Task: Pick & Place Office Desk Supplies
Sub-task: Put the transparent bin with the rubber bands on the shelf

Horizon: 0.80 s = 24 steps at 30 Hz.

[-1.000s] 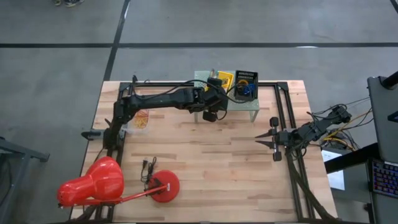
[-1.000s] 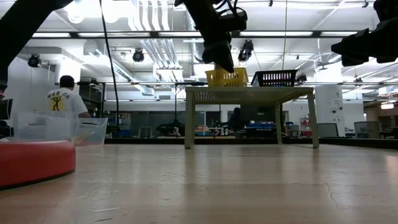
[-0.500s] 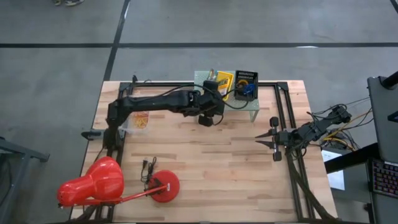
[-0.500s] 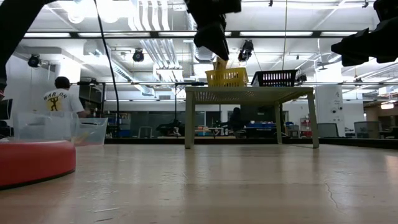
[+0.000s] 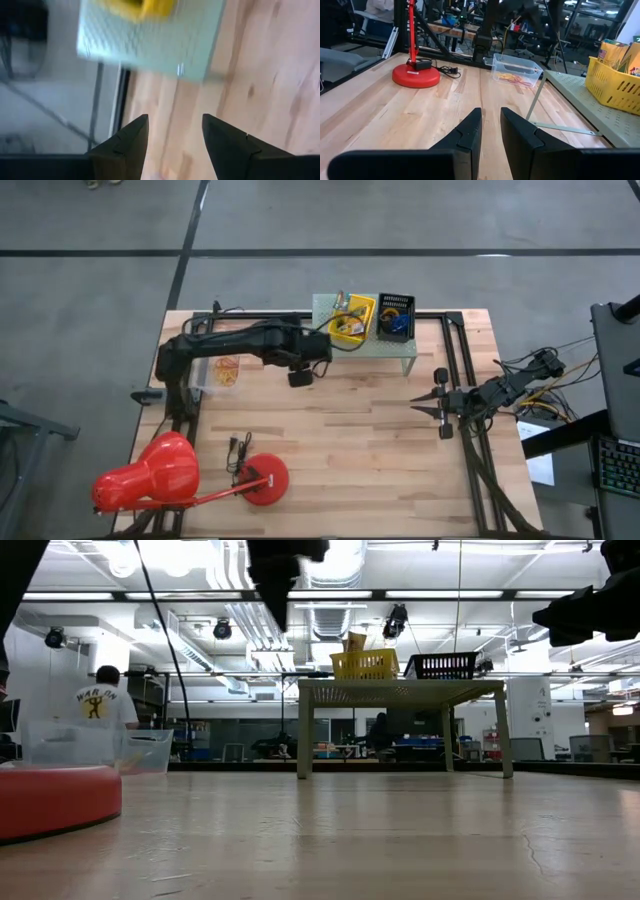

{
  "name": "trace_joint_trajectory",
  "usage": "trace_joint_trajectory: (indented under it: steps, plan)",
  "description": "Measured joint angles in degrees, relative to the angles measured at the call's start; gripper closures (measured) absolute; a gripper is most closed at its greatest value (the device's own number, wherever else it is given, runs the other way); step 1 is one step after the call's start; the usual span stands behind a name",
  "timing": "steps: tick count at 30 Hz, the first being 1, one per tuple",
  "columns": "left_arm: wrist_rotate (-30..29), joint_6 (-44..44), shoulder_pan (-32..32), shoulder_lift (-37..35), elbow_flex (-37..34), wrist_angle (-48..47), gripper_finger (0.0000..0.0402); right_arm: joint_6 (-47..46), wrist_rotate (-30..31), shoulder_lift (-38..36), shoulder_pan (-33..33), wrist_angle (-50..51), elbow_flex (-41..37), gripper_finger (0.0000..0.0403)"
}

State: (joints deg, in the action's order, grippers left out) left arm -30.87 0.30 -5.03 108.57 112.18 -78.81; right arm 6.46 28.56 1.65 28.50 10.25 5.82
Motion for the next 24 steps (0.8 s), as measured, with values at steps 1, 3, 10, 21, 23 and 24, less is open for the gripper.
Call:
trace_joint_trajectory:
  steps: [1,3,10,21,23,24]
  plan:
    - [0.0,-2.4,0.1,-0.5,-0.9,-1.9,0.0213,0.0,0.0,0.0,0.0,0.0,0.0,0.0335]
    - [-0.1,-6.9,0.3,-1.5,-3.5,-4.6,0.0213,0.0,0.0,0.0,0.0,0.0,0.0,0.0335]
    - [0.9,-20.1,1.3,-8.7,-19.0,-6.0,0.0213,0.0,0.0,0.0,0.0,0.0,0.0,0.0335]
    - [9.8,-30.9,6.0,-25.7,-41.8,1.8,0.0214,0.0,0.0,0.0,0.0,0.0,0.0,0.0335]
    - [11.5,-33.4,7.5,-28.1,-44.0,1.8,0.0214,0.0,0.0,0.0,0.0,0.0,0.0,0.0335]
    - [12.5,-34.8,8.3,-29.1,-44.9,1.8,0.0214,0.0,0.0,0.0,0.0,0.0,0.0,0.0335]
